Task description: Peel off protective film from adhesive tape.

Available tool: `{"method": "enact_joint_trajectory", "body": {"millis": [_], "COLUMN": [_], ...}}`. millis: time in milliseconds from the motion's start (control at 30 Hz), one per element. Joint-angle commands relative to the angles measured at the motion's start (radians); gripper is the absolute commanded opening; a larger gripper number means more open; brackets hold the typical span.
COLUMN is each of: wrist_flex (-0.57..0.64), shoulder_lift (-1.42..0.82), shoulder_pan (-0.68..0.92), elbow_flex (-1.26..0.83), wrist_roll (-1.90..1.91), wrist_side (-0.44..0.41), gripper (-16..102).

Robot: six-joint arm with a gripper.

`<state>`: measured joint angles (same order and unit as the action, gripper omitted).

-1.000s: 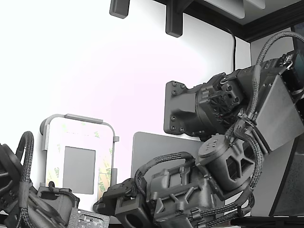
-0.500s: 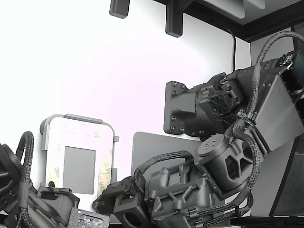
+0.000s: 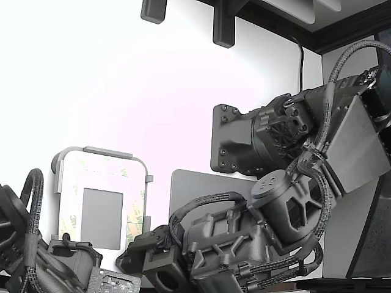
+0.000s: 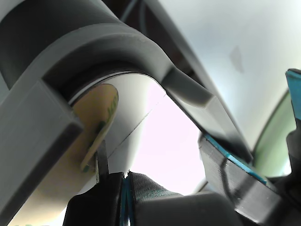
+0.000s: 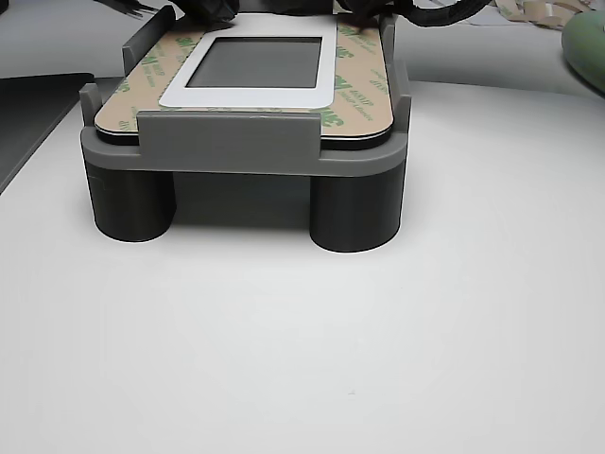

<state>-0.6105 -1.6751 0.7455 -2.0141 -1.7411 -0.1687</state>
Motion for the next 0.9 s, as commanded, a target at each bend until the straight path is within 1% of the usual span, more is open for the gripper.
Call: {"method": "enact_joint_trajectory", "body": {"millis": [0, 433, 867], "wrist_flex": [0.003, 0.005, 0.023], "shoulder_lift": [-0.012, -0.031, -0.034], "shoulder_pan": [-0.020, -0.026, -0.052], "elbow_flex": [0.009, -0.011, -0.023], "wrist_roll": [-0.005, -0.008, -0.029], "wrist_side": [0.003, 0.006, 0.031], "gripper": [-11, -11, -11]}}
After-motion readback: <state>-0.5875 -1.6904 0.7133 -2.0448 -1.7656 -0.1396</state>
